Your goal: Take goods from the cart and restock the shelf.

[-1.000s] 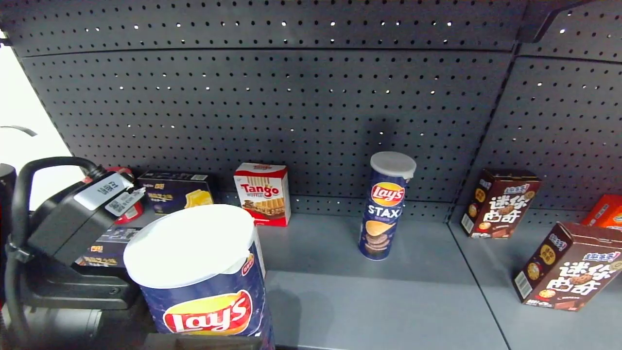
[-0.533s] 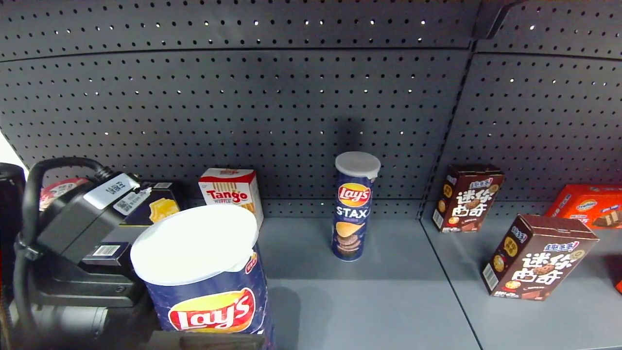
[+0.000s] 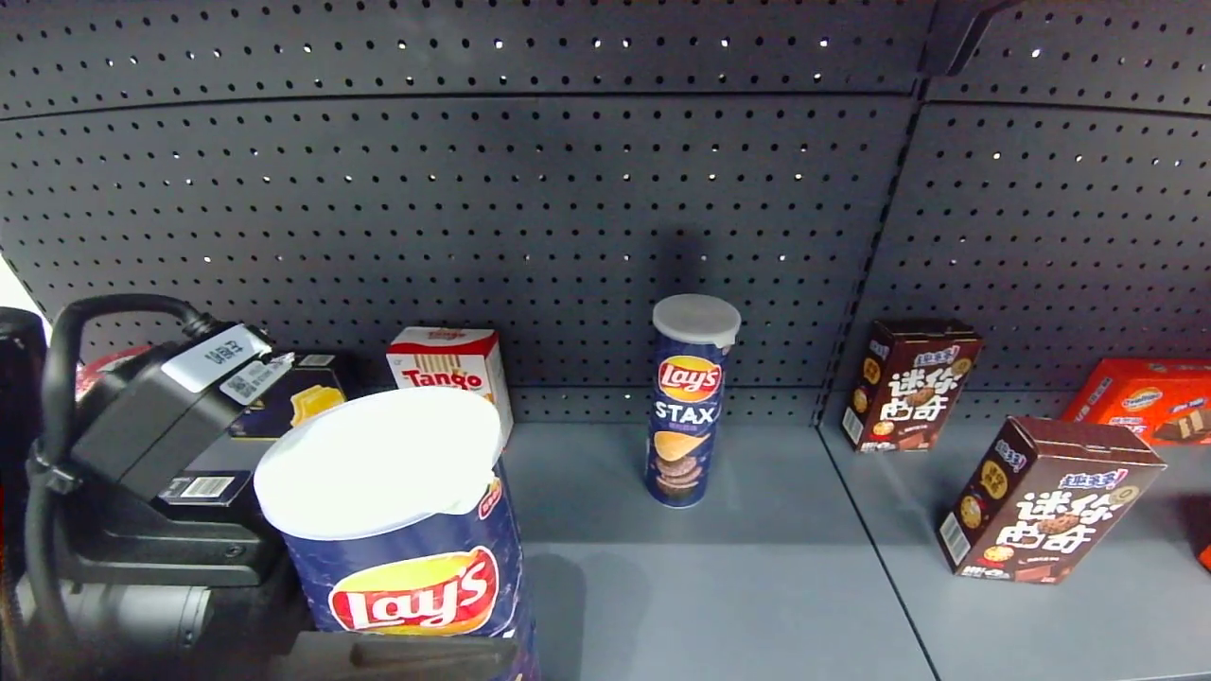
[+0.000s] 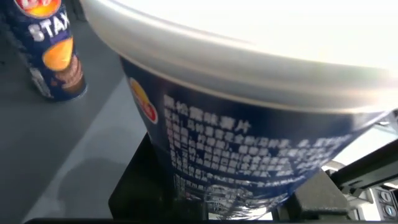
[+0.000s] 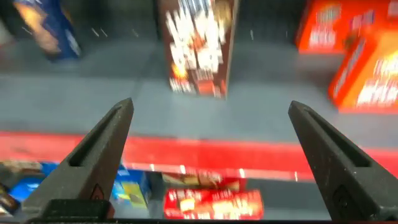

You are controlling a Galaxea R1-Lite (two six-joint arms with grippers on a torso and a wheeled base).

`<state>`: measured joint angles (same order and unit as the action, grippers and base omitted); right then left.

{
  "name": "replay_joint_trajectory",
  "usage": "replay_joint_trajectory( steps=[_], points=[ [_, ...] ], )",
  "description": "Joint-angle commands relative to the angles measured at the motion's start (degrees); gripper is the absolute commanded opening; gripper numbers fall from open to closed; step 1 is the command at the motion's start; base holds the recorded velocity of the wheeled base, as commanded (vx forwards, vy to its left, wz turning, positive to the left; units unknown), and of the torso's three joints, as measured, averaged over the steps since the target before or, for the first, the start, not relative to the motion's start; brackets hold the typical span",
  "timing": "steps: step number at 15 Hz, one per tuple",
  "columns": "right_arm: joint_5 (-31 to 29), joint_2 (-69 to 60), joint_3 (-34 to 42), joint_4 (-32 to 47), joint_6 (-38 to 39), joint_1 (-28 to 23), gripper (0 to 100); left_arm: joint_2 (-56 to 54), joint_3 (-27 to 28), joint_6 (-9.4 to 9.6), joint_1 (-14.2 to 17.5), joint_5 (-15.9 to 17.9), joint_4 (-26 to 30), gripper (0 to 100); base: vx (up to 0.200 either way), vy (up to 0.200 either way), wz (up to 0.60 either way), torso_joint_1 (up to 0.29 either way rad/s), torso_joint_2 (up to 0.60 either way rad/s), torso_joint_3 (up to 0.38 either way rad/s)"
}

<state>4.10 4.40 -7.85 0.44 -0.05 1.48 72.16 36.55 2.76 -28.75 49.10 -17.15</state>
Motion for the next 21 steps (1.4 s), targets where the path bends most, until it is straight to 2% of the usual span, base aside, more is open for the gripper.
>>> replay_joint_trajectory(
  steps=[1, 3, 4, 5, 6, 9, 10, 14, 17, 21],
  points=[
    [3.2, 24.5, -14.7, -0.3, -5.2, 8.7, 100, 2.0, 0.9, 0.32, -0.2, 0.0, -0.1, 0, 0.0, 0.0, 0.0, 0.0, 0.0, 0.0],
    [6.9, 34.4, -22.7, -0.6, -5.2, 14.0, 100, 2.7, 1.7, 0.15, 0.0, 0.1, -0.1, 0, 0.0, 0.0, 0.0, 0.0, 0.0, 0.0],
    [7.5, 36.8, -24.1, -0.8, -5.1, 15.6, 100, 3.0, 1.6, 0.15, 0.0, 0.2, -0.1, 0, 0.0, 0.0, 0.0, 0.0, 0.0, 0.0],
    [8.0, 42.0, -27.4, -1.1, -5.1, 19.5, 100, 3.5, 1.3, 0.15, 0.0, 0.2, -0.9, 0, 0.0, 0.0, 0.0, 0.0, 0.0, 0.0],
    [8.2, 48.6, -30.0, -2.6, -5.2, 25.6, 100, 4.2, 1.0, 0.06, 0.0, 0.2, -3.2, 0, 0.0, 0.0, 0.0, 0.0, 0.0, 0.0],
    [8.1, 60.8, -32.2, -12.1, -5.5, 30.7, 100, 4.5, 1.5, -0.12, 0.2, 0.2, -4.1, 0, 0.0, 0.0, 0.0, 0.0, 0.0, 0.0],
    [8.3, 63.6, -34.1, -12.9, -5.5, 31.8, 100, 4.5, 1.2, -0.12, 0.2, 0.1, -4.1, 0, 0.0, 0.0, 0.0, 0.0, 0.0, 0.0],
    [9.1, 74.7, -42.7, -13.0, -8.7, 33.2, 100, 4.8, 1.4, -0.12, 0.1, 0.2, -4.1, 0, 0.0, 0.0, 0.0, 0.0, 0.0, 0.0],
    [16.3, 79.3, -42.9, -15.0, -10.8, 32.6, 100, 4.8, 1.5, -0.12, 0.2, 0.2, -4.1, 0, 0.0, 0.0, 0.0, 0.0, 0.0, 0.0],
    [18.5, 82.8, -43.3, -17.1, -11.0, 31.5, 100, 4.8, 1.5, -0.12, 0.1, 0.2, -4.1, 0, 0.0, 0.0, 0.0, 0.0, 0.0, 0.0]
  ],
)
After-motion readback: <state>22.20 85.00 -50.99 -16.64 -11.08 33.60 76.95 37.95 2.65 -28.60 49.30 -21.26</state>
